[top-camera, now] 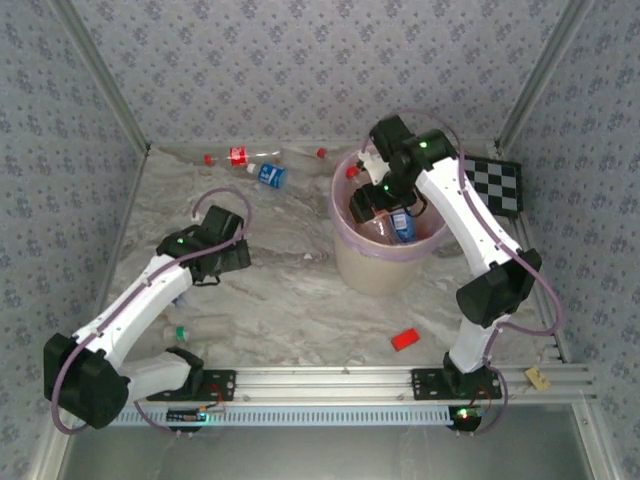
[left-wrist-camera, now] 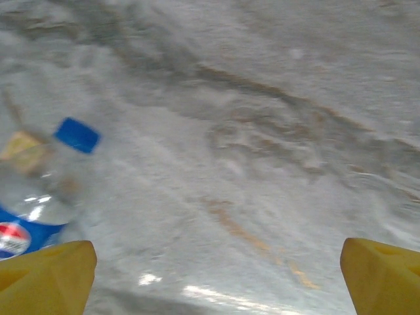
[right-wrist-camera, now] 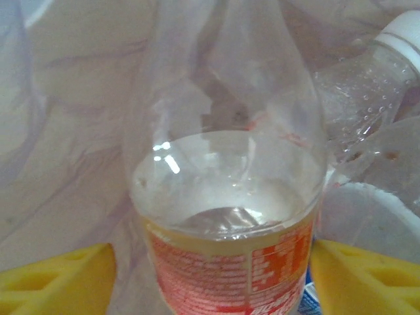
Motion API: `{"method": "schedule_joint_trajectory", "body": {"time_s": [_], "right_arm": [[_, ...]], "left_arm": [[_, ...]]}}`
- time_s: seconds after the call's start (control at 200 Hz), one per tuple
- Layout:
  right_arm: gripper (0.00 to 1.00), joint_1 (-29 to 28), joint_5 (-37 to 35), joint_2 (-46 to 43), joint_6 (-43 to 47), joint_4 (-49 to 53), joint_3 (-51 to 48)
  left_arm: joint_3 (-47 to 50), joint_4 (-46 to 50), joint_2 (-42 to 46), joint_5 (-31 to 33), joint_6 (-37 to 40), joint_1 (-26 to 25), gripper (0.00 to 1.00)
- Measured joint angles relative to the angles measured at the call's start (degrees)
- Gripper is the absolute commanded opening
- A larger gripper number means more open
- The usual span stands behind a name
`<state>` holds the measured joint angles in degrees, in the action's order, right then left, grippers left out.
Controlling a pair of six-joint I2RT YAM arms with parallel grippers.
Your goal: Put the plastic bottles in the bin
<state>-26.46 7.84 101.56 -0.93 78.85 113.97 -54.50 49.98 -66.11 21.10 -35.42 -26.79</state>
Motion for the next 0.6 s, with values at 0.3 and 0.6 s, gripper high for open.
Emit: {"method": "schedule_joint_trajectory", "body": {"time_s": [0.3,0.6], "right_arm": [[1.00,2.58,0.61,-2.73,0.39,0.20,6.36],[1.00,6.64,4.96,-9.29,0.31,-3.45,8.68]], "left_arm": [[3.82,5.27,1.46,8.39,0.02,8.20,1.00],[8.81,0.83,1.38,7.06,1.55,21.03,1.00]]}}
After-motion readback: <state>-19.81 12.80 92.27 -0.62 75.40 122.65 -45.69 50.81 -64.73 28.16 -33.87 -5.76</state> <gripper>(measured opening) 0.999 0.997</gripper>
